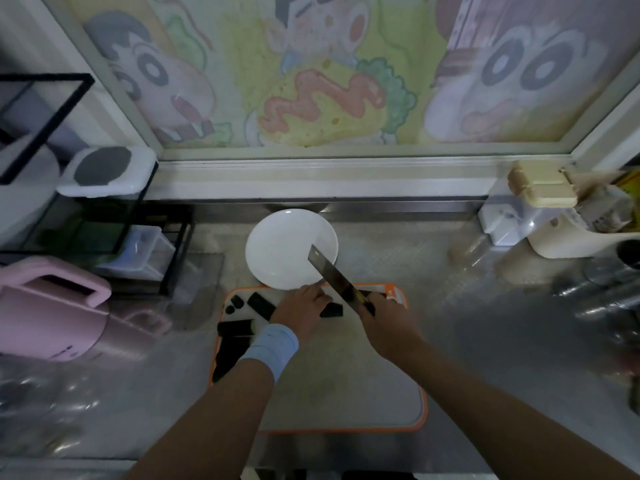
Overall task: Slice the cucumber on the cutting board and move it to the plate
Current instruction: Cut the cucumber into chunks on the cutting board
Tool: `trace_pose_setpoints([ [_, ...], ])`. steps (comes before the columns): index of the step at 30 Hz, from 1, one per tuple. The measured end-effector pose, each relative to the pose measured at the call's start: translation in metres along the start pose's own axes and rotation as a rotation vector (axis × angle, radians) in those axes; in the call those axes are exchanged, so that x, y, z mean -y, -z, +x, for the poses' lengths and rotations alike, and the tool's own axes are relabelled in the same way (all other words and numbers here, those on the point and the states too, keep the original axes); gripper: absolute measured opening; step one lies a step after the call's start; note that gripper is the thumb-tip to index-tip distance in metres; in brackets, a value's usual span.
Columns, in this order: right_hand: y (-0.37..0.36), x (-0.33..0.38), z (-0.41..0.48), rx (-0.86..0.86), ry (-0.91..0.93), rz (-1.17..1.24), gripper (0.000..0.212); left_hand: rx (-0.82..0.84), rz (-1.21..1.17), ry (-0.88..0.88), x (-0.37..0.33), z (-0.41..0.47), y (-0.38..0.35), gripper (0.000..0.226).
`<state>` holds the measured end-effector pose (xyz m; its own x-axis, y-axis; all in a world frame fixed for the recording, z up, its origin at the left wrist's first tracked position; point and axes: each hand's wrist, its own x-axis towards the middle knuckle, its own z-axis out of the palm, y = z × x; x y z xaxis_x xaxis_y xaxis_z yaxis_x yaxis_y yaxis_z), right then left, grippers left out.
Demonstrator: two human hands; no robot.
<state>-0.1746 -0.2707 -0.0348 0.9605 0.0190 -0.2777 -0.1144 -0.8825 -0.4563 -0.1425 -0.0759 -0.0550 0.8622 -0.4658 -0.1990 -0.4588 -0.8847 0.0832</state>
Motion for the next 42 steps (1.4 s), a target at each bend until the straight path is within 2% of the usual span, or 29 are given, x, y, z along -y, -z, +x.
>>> trace_pose_setpoints([
  [3, 0.001, 0.007, -0.016, -0.001, 0.016, -0.006, 0.018, -0.017, -0.005, -0.115, -0.002, -0.023, -0.005, 0.05],
  [6, -0.002, 0.015, -0.03, 0.027, 0.047, -0.002, 0.022, -0.032, -0.045, -0.155, -0.004, -0.055, -0.018, 0.052],
  [12, -0.024, 0.028, -0.058, 0.132, 0.105, -0.036, 0.022, -0.225, -0.098, -0.286, -0.003, -0.103, -0.049, 0.034],
  [14, -0.031, 0.03, -0.066, 0.15, 0.121, -0.076, 0.021, -0.299, -0.123, -0.264, -0.009, -0.113, -0.054, 0.031],
  [16, -0.037, 0.031, -0.073, 0.167, 0.14, -0.105, 0.02, -0.369, -0.178, -0.178, -0.013, -0.121, -0.057, 0.035],
  [20, -0.044, 0.027, -0.079, 0.167, 0.15, -0.127, 0.019, -0.458, -0.31, -0.016, -0.018, -0.137, -0.064, 0.031],
  [31, -0.051, 0.025, -0.083, 0.207, 0.153, -0.104, 0.024, -0.48, -0.327, -0.059, -0.017, -0.123, -0.068, 0.028],
  [38, -0.042, 0.04, -0.087, 0.122, 0.198, -0.1, 0.02, -0.461, -0.36, 0.009, -0.016, -0.12, -0.079, 0.02],
  [42, -0.039, 0.05, -0.094, 0.112, 0.228, -0.122, 0.022, -0.477, -0.39, 0.013, -0.015, -0.121, -0.08, 0.024],
])
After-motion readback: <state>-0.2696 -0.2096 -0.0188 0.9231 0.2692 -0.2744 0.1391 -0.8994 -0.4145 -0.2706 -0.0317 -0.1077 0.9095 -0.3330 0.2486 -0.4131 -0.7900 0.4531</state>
